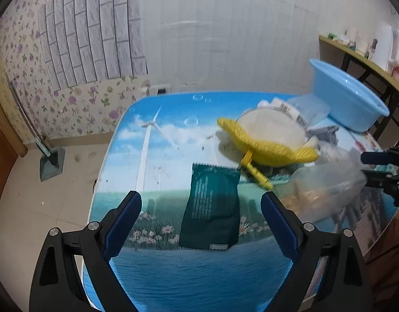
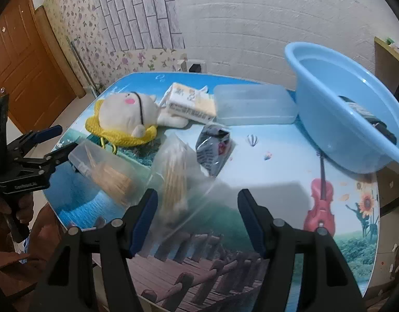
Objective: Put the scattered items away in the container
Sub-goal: 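Withdraw both tools from the basin back over the table, then grasp the dark green packet with the left tool while the right tool grasps the cotton swab bag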
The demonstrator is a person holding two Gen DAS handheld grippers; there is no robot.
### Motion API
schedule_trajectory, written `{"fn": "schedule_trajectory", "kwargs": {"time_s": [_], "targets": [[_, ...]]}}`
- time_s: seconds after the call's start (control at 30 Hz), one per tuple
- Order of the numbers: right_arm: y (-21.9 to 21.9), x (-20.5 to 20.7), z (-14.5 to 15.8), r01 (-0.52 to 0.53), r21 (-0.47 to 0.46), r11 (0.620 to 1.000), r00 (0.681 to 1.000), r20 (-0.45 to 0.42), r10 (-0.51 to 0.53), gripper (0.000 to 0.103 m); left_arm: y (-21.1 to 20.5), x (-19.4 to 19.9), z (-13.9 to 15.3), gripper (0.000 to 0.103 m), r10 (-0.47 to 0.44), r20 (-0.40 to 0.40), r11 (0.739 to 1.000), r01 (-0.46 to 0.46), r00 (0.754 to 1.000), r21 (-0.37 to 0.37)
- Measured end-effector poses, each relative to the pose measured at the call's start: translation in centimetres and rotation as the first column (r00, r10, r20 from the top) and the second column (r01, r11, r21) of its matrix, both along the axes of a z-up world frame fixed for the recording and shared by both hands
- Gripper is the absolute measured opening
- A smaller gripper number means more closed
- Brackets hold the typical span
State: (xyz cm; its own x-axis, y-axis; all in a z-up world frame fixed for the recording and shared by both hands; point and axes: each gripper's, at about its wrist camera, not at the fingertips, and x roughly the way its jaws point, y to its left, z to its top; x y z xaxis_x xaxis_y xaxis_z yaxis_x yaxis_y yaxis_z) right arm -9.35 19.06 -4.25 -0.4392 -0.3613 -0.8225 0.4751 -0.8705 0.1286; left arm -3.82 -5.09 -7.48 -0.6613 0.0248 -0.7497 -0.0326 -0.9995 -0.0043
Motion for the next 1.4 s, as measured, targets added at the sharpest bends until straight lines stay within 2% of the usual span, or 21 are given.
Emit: {"fn": "schedule_trajectory", "kwargs": {"time_s": [0.27, 0.5, 0.6, 0.67, 0.7, 0.73, 0.77, 0.83, 0.97, 1.13, 1.4], "targets": [[-0.7, -0.2, -0.8, -0.011, 0.000, 1.000, 0.999, 0.038, 0.011, 0.064, 0.2, -1.1, -2.2, 0.093, -0.009, 0.073, 1.000, 0.009, 0.997, -0.006], [-1.8, -1.0, -1.5, -0.033, 0.005, 0.999, 0.999, 0.040, 0.033, 0.064, 0.2, -1.4, -2.3, 0.092, -0.036, 0.057, 0.999, 0.036, 0.998, 0.015], [-1.7, -1.3, -1.6, -0.037, -0.004, 0.999, 0.999, 0.038, 0.037, 0.064, 0.4, -1.3, -2.1, 0.074, -0.052, 0.043, 0.999, 0.051, 0.998, 0.018], [-1.6, -1.3, -1.6, -0.039, -0.020, 0.999, 0.998, 0.038, 0.040, 0.061, 0.3, -1.3, -1.9, 0.054, -0.049, 0.035, 0.999, 0.048, 0.998, 0.019], [-1.5, -1.2, -1.5, -0.042, -0.028, 0.999, 0.998, 0.034, 0.043, 0.058, 0.3, -1.3, -1.9, 0.049, -0.047, 0.032, 0.999, 0.046, 0.998, 0.022], [-1.5, -1.1, -1.5, -0.046, -0.032, 0.998, 0.998, 0.033, 0.048, 0.048, 0.2, -1.4, -1.8, 0.046, -0.045, 0.029, 0.999, 0.044, 0.999, 0.022], [-1.4, -1.0, -1.5, -0.050, -0.035, 0.998, 0.998, 0.036, 0.052, 0.040, 0.2, -1.4, -1.8, 0.045, -0.048, 0.027, 0.999, 0.048, 0.998, 0.024], [-1.0, -0.8, -1.5, -0.061, -0.055, 0.997, 0.997, 0.048, 0.064, 0.031, 0.3, -1.2, -1.8, 0.045, -0.055, 0.022, 0.998, 0.054, 0.998, 0.015], [-0.4, -0.3, -1.2, -0.070, -0.070, 0.995, 0.997, 0.029, 0.072, 0.020, 0.5, -0.8, -1.4, 0.045, -0.053, 0.019, 0.998, 0.053, 0.998, 0.022], [0.1, 0.3, -0.1, -0.078, -0.109, 0.991, 0.997, -0.005, 0.078, 0.016, 0.3, -0.5, 0.0, 0.045, -0.033, 0.003, 0.999, 0.033, 0.999, 0.036], [1.1, 0.7, 2.4, -0.071, -0.158, 0.985, 0.996, -0.061, 0.062, 0.016, 0.0, -0.4, 2.4, 0.045, -0.010, -0.020, 0.999, 0.011, 1.000, 0.044]]}}
